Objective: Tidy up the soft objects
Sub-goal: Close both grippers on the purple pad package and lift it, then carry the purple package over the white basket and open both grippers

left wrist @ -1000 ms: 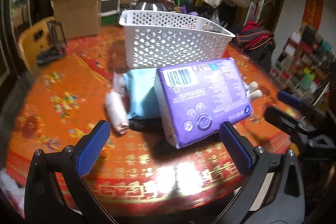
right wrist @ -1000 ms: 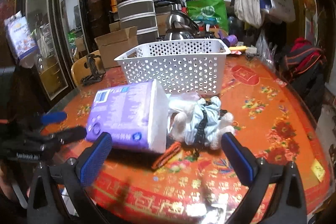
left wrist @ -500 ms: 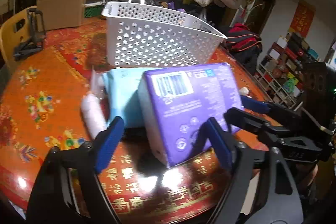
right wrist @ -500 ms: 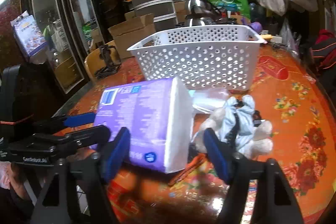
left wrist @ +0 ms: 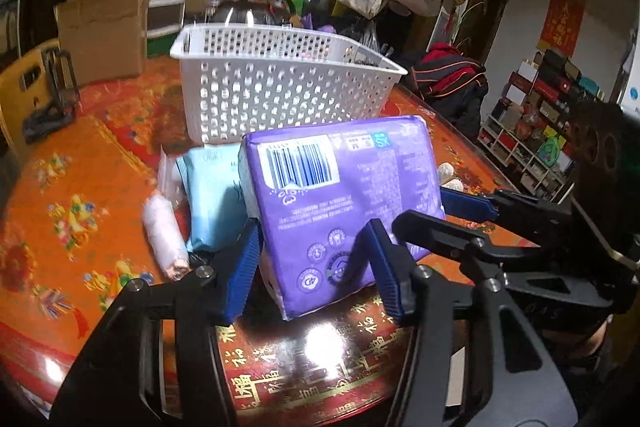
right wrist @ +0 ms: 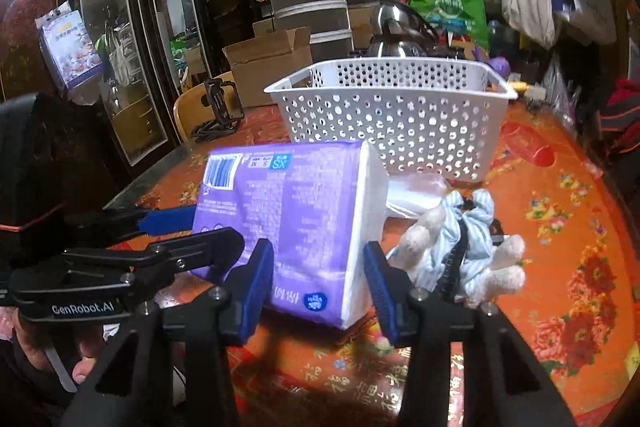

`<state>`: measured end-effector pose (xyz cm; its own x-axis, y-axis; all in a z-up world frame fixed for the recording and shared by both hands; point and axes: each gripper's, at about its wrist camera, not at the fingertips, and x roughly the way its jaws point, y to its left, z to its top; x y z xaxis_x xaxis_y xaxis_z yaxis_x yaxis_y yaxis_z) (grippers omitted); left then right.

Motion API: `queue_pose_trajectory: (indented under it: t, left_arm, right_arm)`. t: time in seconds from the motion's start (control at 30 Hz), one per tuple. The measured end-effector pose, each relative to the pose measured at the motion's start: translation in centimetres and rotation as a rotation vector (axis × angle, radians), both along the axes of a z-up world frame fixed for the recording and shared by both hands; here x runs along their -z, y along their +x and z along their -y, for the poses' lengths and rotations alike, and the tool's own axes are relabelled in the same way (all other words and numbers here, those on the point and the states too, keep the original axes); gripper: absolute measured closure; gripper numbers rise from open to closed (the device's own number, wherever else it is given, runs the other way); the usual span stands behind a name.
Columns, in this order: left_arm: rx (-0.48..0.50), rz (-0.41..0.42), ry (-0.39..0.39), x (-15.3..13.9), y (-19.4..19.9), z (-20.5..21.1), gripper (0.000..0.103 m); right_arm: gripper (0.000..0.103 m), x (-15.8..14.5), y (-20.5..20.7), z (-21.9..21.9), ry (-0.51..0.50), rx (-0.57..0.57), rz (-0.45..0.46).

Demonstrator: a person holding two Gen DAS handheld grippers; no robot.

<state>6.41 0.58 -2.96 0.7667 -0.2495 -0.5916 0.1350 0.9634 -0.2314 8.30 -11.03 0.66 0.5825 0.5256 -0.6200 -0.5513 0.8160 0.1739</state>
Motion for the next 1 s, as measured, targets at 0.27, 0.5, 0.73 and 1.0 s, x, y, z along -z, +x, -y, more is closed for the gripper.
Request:
queue_pose_trajectory:
  t: [0.27,0.5,0.73,1.0]
  left_arm:
    - [-0.008,0.073,-0.005,-2.3,-0.9,-0.3,0.053]
    - [0.004,0.139,-0.003,-6.4,0.6,-0.2,0.053]
    - [0.016,0.158,-0.009,-12.0,5.9,-0.9,0.053]
    - [0.012,0.055,-0.022,-15.1,18.3,-2.1,0.053]
  right_arm:
    - [0.058,-1.8,-1.2,0.0,0.005,0.005,0.071]
    - [0.058,-5.1,0.2,0.2,0.004,0.011,0.139]
    - [0.058,-9.4,4.5,0.0,-0.006,0.013,0.188]
    - [0.058,-12.7,14.1,-1.1,-0.044,0.051,0.163]
